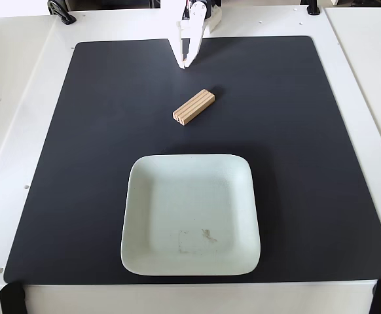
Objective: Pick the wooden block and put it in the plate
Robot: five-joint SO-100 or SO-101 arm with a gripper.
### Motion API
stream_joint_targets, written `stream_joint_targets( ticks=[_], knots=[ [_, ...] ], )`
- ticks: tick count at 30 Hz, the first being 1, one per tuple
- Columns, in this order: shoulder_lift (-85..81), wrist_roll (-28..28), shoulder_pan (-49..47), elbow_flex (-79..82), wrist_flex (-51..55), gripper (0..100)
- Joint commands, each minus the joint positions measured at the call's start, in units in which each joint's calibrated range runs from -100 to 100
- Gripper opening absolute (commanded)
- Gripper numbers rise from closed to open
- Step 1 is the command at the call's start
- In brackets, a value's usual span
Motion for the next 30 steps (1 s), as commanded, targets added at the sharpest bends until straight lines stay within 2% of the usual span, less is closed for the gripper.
stream_joint_targets(
  ticks=[1, 9, 13, 18, 26, 30],
  knots=[
    [0.1, 0.2, -0.4, 0.3, 0.3, 1],
    [0.6, 0.2, -0.3, -0.9, 0.3, 1],
    [4.0, 0.2, -0.3, -9.5, 0.3, 1],
    [16.4, 0.2, -2.2, -21.8, -0.7, 1],
    [40.8, -0.2, -1.5, -31.5, -24.6, 1],
    [53.7, -0.4, -1.4, -33.9, -32.5, 1]
  ],
)
